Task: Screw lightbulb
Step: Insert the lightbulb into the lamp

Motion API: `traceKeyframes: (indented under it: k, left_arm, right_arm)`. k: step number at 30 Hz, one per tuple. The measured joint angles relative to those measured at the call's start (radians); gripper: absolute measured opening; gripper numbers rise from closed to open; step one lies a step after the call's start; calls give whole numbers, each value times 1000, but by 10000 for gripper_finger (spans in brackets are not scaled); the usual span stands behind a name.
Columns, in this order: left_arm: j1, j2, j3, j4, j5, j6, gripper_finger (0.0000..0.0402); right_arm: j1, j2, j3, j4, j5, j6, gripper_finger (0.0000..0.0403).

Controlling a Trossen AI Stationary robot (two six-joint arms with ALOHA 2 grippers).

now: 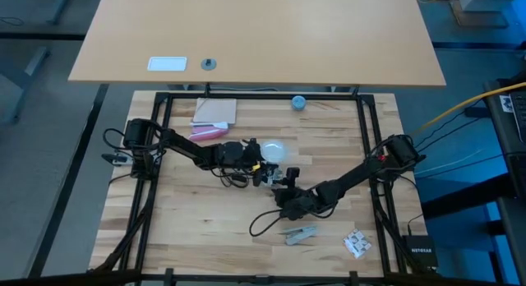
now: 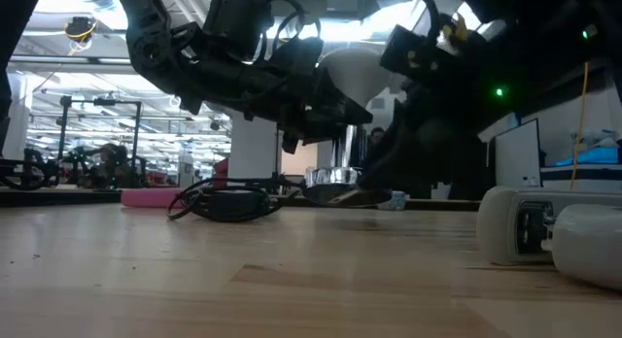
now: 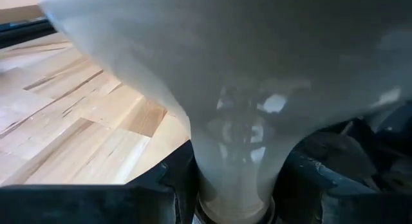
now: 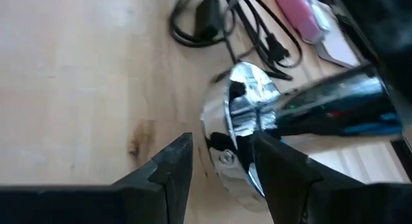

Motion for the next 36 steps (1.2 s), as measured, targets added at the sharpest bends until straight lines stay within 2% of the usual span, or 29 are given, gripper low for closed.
traceKeyframes:
  k: [4,9,18,23,26,30,36]
  left_arm:
    - [-10,0,0,3,-7,3,150]
    - [-15,0,0,1,-8,4,150]
    - [-16,1,0,-22,-13,7,150]
    - [-20,0,0,-8,7,-6,150]
    - [-23,0,0,-13,22,-11,150]
    - [-22,0,0,-13,16,-7,150]
    - [-19,0,0,-15,7,6,150]
  right_arm:
    - [1,9,0,-4,63,73,166]
    - [2,9,0,-26,70,97,166]
    - [2,8,2,-252,113,410,166]
    - [-7,9,-1,-324,217,518,166]
    - [-31,9,-1,-331,241,529,166]
    - [-56,9,-1,-338,206,526,166]
    - [-32,0,-1,-344,200,470,166]
